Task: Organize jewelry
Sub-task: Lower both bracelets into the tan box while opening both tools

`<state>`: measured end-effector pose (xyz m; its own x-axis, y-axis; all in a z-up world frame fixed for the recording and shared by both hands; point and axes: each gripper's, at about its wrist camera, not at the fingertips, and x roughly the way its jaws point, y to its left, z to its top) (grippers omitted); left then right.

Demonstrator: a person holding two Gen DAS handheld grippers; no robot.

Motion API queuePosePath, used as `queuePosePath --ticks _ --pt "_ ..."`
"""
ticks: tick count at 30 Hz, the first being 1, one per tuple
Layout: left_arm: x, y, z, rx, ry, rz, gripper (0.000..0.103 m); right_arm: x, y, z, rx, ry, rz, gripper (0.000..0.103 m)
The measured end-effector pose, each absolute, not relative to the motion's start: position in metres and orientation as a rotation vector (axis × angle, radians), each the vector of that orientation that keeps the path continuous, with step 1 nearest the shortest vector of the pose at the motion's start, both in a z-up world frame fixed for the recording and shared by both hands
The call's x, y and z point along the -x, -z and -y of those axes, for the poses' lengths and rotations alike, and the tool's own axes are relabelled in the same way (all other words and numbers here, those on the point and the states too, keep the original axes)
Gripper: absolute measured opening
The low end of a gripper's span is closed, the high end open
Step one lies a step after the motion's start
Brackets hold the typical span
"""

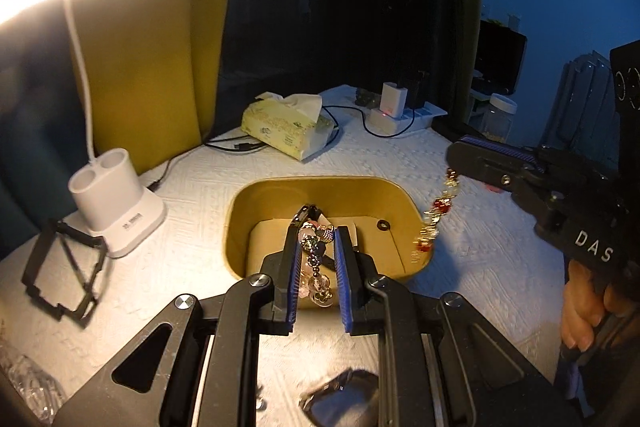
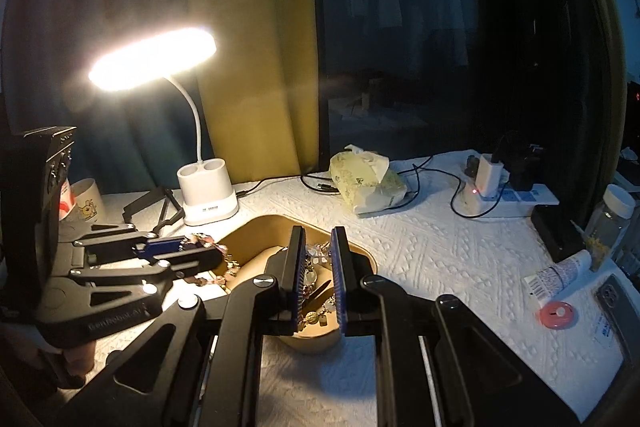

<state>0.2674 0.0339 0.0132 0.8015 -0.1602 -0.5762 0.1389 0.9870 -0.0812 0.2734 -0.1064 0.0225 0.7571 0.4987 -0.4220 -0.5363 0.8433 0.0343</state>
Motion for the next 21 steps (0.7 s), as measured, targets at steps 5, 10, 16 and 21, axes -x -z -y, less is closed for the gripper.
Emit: queuePosePath --ticks 5,10,16,21 --pt "-0.279 -0.001 -0.035 0.064 0.180 -0.658 0.018 -0.287 -0.011 0.102 0.074 -0.571 -0.480 0.012" --pt "-0.287 0.006 -0.037 0.075 0.178 -0.691 0.018 -0.295 -0.001 0.101 0.077 -0.539 -0.523 0.013" --pt "-0.284 0.005 -0.036 0.074 0.174 -0.683 0.028 -0.298 0.006 0.102 0.090 -0.514 -0.556 0.013" --pt "-0.279 -0.001 -0.037 0.078 0.166 -0.670 0.036 -0.296 0.004 0.107 0.080 -0.498 -0.574 0.015"
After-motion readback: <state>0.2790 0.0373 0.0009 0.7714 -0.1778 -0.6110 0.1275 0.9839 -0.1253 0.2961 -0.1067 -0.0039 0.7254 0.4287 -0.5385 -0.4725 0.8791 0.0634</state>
